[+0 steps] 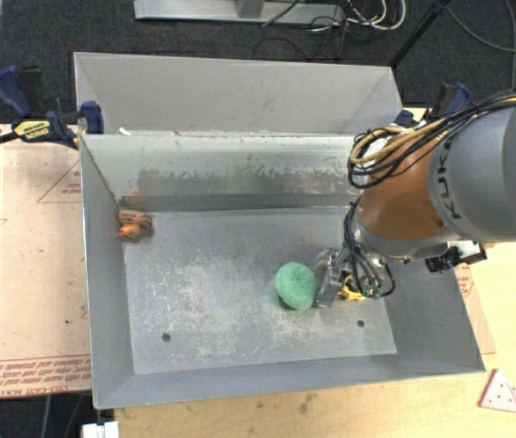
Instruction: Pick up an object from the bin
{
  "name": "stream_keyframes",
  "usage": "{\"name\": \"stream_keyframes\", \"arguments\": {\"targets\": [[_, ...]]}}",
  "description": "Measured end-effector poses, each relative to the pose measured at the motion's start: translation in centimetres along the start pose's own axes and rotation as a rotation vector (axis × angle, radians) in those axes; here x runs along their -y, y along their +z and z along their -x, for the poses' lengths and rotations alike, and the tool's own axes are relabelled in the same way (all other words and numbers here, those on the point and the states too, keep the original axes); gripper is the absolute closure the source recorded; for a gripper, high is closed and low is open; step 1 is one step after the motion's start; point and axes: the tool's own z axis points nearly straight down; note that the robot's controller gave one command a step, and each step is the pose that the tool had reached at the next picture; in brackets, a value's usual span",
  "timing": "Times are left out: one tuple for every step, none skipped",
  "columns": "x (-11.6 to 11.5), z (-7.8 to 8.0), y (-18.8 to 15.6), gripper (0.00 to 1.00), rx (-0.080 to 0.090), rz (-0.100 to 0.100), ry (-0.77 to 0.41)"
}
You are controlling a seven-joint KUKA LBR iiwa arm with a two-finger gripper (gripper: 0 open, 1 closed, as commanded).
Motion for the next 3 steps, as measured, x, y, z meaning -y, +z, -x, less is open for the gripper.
{"name": "stream_keyframes", "arguments": {"targets": [[0.01, -0.02, 0.01, 0.0, -0.001, -0.001, 0.0], [0.01, -0.02, 0.01, 0.0, -0.001, -0.001, 0.0], [-0.75, -0.27, 0.02, 0.0, -0.001, -0.001, -0.034]]}}
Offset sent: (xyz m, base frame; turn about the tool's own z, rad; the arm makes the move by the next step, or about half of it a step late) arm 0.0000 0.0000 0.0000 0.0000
